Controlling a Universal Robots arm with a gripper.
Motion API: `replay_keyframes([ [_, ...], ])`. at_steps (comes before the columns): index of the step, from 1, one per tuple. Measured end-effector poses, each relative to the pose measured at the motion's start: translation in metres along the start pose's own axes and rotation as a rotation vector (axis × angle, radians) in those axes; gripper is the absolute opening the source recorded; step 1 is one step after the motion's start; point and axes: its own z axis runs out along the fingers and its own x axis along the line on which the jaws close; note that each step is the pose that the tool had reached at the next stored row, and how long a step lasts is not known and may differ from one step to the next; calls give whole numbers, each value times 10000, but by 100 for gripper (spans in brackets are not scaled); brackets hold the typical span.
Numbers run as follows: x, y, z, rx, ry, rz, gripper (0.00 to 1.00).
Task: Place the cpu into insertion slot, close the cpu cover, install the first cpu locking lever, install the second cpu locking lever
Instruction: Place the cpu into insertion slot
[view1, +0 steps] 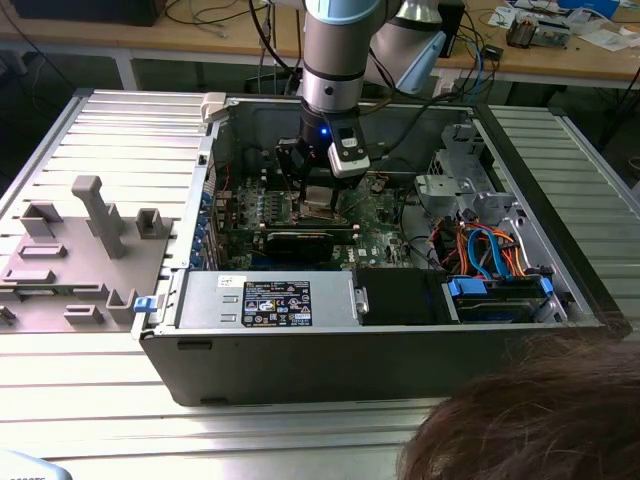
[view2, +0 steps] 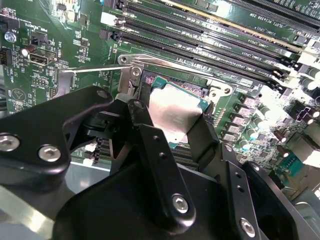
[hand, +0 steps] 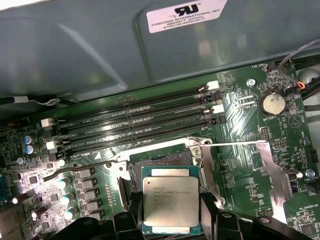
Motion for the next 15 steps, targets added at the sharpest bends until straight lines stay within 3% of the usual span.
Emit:
replay_keyframes([
  [15, 0, 0, 4, 22, -6, 167, 54],
])
